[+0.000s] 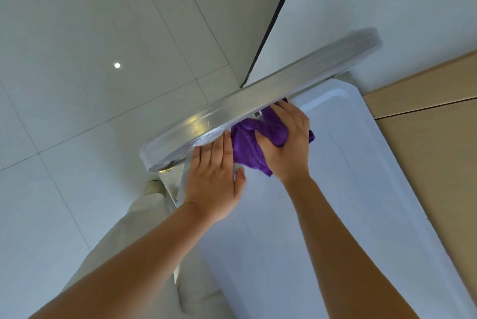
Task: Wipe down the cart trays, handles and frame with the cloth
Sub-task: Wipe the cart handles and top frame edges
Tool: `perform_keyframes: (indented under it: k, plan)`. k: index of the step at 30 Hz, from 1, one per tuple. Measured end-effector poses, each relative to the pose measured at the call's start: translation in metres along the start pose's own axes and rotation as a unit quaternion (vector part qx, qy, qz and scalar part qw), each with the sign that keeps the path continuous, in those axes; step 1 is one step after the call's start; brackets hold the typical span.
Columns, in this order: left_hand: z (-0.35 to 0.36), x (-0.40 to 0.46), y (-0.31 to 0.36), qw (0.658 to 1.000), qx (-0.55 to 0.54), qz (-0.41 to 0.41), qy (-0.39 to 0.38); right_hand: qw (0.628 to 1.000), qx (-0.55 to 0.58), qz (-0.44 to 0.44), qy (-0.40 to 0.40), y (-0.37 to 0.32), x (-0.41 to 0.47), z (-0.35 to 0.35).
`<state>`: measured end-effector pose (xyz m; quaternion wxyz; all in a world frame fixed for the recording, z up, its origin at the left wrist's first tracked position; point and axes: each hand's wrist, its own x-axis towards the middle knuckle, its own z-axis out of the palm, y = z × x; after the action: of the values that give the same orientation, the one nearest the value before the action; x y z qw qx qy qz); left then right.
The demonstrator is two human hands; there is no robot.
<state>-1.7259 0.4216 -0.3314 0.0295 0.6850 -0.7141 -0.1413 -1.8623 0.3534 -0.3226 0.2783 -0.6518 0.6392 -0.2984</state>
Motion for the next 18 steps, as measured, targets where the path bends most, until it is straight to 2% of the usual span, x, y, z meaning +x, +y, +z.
perform_keyframes:
  k: [2,4,6,8,10,12,15,18]
  plan:
    - [-0.003,0.0,-0.001,1.0,-0.004,-0.004,-0.021,0.973,0.186,0.13,0.042,-0.024,-0.014,-0.009]
    - [-0.005,0.0,-0.002,0.999,-0.016,-0.003,-0.034,0.93,0.296,0.18,0.122,-0.052,-0.025,-0.019]
    - [-0.005,0.0,-0.004,0.999,-0.018,0.008,-0.044,0.931,0.278,0.118,0.205,-0.08,-0.033,-0.028]
    - [-0.008,0.001,-0.009,0.996,-0.035,0.023,-0.074,0.955,0.181,-0.015,0.236,-0.104,-0.035,-0.036]
    - [-0.012,-0.003,-0.015,0.989,-0.093,0.048,-0.105,0.967,0.068,-0.16,0.185,-0.123,-0.026,-0.043]
    - [-0.024,-0.014,-0.019,0.975,-0.179,0.086,-0.104,0.955,-0.07,-0.282,0.063,-0.129,-0.014,-0.046]
    - [-0.055,-0.037,-0.025,0.954,-0.255,0.154,-0.034,0.905,-0.207,-0.334,-0.161,-0.131,-0.001,-0.05]
    - [-0.074,-0.052,-0.042,0.942,-0.274,0.192,-0.041,0.873,-0.268,-0.341,-0.224,-0.136,0.009,-0.057]
